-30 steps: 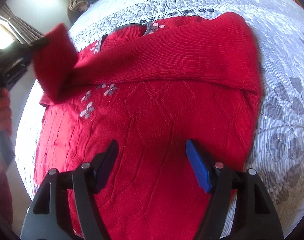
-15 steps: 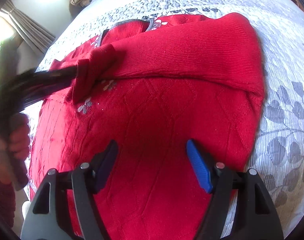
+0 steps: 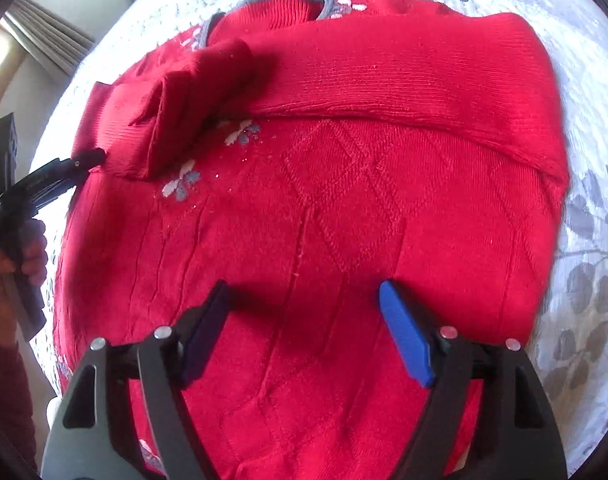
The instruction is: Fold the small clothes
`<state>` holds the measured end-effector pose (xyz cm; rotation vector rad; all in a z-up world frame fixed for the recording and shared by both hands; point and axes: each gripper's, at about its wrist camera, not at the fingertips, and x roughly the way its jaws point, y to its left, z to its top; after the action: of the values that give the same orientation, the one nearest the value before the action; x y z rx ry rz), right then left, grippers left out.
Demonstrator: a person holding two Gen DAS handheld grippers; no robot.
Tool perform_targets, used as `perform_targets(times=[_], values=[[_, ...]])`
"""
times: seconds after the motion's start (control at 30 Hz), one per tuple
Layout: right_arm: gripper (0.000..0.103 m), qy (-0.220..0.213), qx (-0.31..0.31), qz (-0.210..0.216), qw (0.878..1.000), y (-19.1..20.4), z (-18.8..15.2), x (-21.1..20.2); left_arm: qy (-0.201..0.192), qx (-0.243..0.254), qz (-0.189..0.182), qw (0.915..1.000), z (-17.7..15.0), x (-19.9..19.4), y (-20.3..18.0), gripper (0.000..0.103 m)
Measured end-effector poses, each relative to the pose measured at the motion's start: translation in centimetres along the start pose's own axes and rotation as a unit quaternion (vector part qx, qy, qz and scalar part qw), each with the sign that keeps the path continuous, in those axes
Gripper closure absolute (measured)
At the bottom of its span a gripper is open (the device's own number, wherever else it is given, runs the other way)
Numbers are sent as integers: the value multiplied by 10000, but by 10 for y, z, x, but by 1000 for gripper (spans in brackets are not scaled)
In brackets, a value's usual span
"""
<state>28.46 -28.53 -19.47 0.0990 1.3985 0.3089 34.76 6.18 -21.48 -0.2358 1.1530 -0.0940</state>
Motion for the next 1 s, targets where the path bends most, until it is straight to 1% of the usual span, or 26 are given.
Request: perform_targets(times=[0.03,0.13,0.2,0.27,0.3,0.4,0.5,0.53,0.6,0.7,0.73,0.77,0.8,0.83,0.87,0.9,0.93,1.0], values=[[34,9,-17,-59,10000,6,5,-5,-26,98,19,9999,-2,1,0,29],[35,-170,-152,325,9992,32,27,-27,-100,321,17,9994,-6,5,-1,27],[35,-251,-356,463,9980,59,48,-37,-108,344,-26,9993,-6,12,-7,27],[37,-242,-531,538,9968,87,73,-38,-88,410,-43,9991,-7,9,-8,27],[39,-190,-575,657,9960,103,89,-34,-79,425,-48,9991,-5,7,-7,27],[43,19,-503,933,9944,126,117,-20,-54,481,-50,9988,-5,6,-6,27],[45,296,-383,804,9956,138,136,8,-45,453,-39,9990,-5,7,-7,26],[45,399,-318,686,9963,138,141,20,-55,447,-21,9990,-5,8,-7,26],[45,558,-211,578,9965,136,147,36,-88,465,24,9989,-6,9,-9,26],[45,625,-180,460,9968,136,151,47,-130,442,19,9989,-7,10,-10,26],[43,647,-173,381,9970,137,154,51,-146,432,19,9990,-7,10,-10,26],[39,670,-194,306,9971,140,156,54,-157,430,28,9989,-8,10,-10,26],[38,690,-242,244,9970,145,156,57,-169,431,41,9989,-8,10,-11,25],[41,731,-384,51,9966,152,157,64,-175,426,46,9989,-9,10,-11,25],[49,732,-525,-176,9958,157,156,70,-178,422,51,9989,-9,11,-11,25],[52,714,-663,-413,9944,161,155,74,-175,417,58,9990,-10,11,-12,25],[60,676,-788,-603,9928,164,154,76,-171,415,63,9990,-10,11,-12,25],[83,616,-825,-708,9922,163,153,72,-161,416,70,9990,-10,11,-12,25]])
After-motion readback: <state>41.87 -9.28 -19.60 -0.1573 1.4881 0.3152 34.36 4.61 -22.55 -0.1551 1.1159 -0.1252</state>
